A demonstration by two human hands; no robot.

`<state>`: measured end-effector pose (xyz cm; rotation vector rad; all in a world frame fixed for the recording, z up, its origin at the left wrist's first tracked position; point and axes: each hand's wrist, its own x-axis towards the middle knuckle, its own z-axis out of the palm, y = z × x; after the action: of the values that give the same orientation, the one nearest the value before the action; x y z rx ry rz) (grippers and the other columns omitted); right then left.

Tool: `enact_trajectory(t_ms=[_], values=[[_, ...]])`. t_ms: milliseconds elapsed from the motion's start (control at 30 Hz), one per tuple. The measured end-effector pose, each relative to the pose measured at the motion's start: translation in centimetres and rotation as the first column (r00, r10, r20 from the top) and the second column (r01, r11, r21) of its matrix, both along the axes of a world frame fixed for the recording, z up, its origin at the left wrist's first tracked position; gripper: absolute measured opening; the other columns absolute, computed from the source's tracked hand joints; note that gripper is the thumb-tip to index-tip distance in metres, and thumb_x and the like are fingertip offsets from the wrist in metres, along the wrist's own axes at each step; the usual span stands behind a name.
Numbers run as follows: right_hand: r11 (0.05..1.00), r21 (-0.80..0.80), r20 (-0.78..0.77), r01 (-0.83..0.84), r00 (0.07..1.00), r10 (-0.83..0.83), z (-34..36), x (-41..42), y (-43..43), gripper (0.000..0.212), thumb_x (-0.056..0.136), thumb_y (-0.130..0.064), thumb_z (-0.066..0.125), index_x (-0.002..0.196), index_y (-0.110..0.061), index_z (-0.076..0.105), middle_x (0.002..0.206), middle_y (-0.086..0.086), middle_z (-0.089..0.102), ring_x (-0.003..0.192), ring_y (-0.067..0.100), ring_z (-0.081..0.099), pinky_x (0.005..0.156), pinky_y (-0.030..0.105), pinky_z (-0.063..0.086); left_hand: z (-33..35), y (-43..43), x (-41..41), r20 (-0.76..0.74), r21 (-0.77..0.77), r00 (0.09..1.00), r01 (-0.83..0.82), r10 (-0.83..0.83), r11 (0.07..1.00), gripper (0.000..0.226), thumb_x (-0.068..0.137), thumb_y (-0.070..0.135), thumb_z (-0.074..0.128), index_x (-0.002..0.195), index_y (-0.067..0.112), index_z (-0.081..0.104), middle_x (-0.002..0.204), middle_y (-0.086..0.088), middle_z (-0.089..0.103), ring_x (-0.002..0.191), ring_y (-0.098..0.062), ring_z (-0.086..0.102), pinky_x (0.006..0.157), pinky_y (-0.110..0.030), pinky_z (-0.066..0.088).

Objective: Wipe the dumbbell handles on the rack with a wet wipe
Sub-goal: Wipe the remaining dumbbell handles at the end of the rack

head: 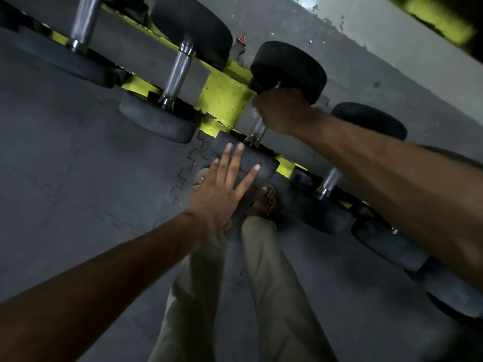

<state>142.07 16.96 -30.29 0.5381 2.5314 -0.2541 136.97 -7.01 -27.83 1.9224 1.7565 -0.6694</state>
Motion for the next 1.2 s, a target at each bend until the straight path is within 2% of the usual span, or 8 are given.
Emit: enact_trajectory(t_ms=[200, 333, 433, 633, 767, 833, 1000, 1200], values=[[0.968, -0.125, -0.073, -0.217, 0.975, 0.210, -0.5, 0.7, -2.0, 0.023, 0.097, -0.017, 0.049, 0.107, -0.015, 0.069, 0.115, 0.012, 0.069, 0.105, 0.036, 0.067, 0.079, 0.042, 0.051, 0.6, 0.6, -0.2, 0.019, 0.015, 0.999, -0.031, 0.031, 0.999, 0.129, 0.086, 0.055, 0.067, 0.160, 0.016, -0.031, 0.157, -0.039, -0.037, 0.155, -0.054, -0.018, 0.128, -0.060, 0.007], [0.996, 0.088, -0.354, 0.023, 0.935, 0.009, -2.0, 3.1, -0.2, 0.006, 0.093, -0.015, 0.063, 0.095, -0.010, 0.066, 0.112, 0.018, 0.058, 0.071, 0.040, 0.066, 0.052, 0.035, 0.037, 0.6, 0.6, -0.6, 0.041, 0.047, 0.999, -0.024, 0.022, 0.999, 0.126, 0.086, 0.050, 0.068, 0.161, 0.019, -0.029, 0.159, -0.035, -0.037, 0.156, -0.050, -0.019, 0.128, -0.059, 0.007], [0.938, -0.111, -0.409, 0.330, 0.845, -0.345, -3.6, 4.3, -3.4, 0.019, 0.094, -0.018, 0.063, 0.111, -0.011, 0.060, 0.126, 0.014, 0.053, 0.090, 0.039, 0.064, 0.060, 0.040, 0.050, 0.0, 0.3, -0.2, 0.020, 0.048, 0.999, -0.038, 0.037, 0.998, 0.131, 0.084, 0.054, 0.069, 0.160, 0.017, -0.032, 0.157, -0.037, -0.038, 0.154, -0.053, -0.021, 0.129, -0.058, 0.008], [0.093, -0.589, -0.096, 0.803, 0.045, -0.994, -5.0, 3.2, -7.8, 0.017, 0.095, -0.021, 0.066, 0.108, -0.009, 0.066, 0.098, -0.002, 0.066, 0.085, 0.012, 0.057, 0.069, 0.023, 0.037, -0.1, 0.4, 0.2, 0.007, 0.026, 0.999, -0.037, 0.036, 0.999, 0.134, 0.085, 0.060, 0.070, 0.159, 0.014, -0.032, 0.155, -0.041, -0.037, 0.153, -0.056, -0.020, 0.128, -0.059, 0.011], [-0.454, -0.727, 0.300, 0.516, -0.356, -0.885, -6.1, 2.7, -6.5, 0.032, 0.097, -0.003, 0.050, 0.071, -0.015, 0.064, 0.068, 0.002, 0.059, 0.061, 0.016, 0.049, 0.058, 0.024, 0.039, 0.3, 0.6, 0.3, 0.007, -0.009, 1.000, -0.026, 0.026, 1.000, 0.140, 0.084, 0.073, 0.066, 0.155, 0.012, -0.038, 0.153, -0.042, -0.040, 0.151, -0.057, -0.022, 0.128, -0.059, 0.011], [-0.624, -0.740, 0.525, 0.251, -0.365, -0.769, -6.2, 2.4, -4.1, 0.034, 0.098, -0.001, 0.048, 0.070, -0.014, 0.065, 0.071, 0.007, 0.063, 0.066, 0.021, 0.061, 0.054, 0.024, 0.047, 0.2, 0.6, 0.2, 0.018, -0.002, 0.999, -0.028, 0.028, 1.000, 0.139, 0.085, 0.073, 0.065, 0.155, 0.011, -0.038, 0.153, -0.042, -0.040, 0.151, -0.058, -0.023, 0.128, -0.060, 0.010], [-0.702, -0.624, 0.781, -0.343, -0.277, -0.559, -7.5, 0.2, -1.4, 0.034, 0.093, -0.015, 0.040, 0.075, -0.004, 0.067, 0.075, 0.012, 0.069, 0.065, 0.024, 0.069, 0.063, 0.030, 0.048, -0.3, 0.2, 0.0, 0.047, 0.033, 0.999, -0.025, 0.023, 0.999, 0.133, 0.088, 0.069, 0.063, 0.157, 0.011, -0.035, 0.155, -0.042, -0.037, 0.151, -0.058, -0.022, 0.128, -0.061, 0.008], [-0.645, -0.754, 0.618, -0.126, -0.469, -0.631, -9.1, 2.8, -2.9, 0.030, 0.092, 0.009, 0.037, 0.091, -0.012, 0.059, 0.077, 0.007, 0.064, 0.070, 0.020, 0.057, 0.073, 0.031, 0.049, 0.0, 0.3, -0.4, 0.072, 0.045, 0.997, -0.021, 0.017, 0.999, 0.129, 0.089, 0.067, 0.062, 0.158, 0.012, -0.033, 0.156, -0.042, -0.035, 0.152, -0.058, -0.020, 0.128, -0.060, 0.011]])
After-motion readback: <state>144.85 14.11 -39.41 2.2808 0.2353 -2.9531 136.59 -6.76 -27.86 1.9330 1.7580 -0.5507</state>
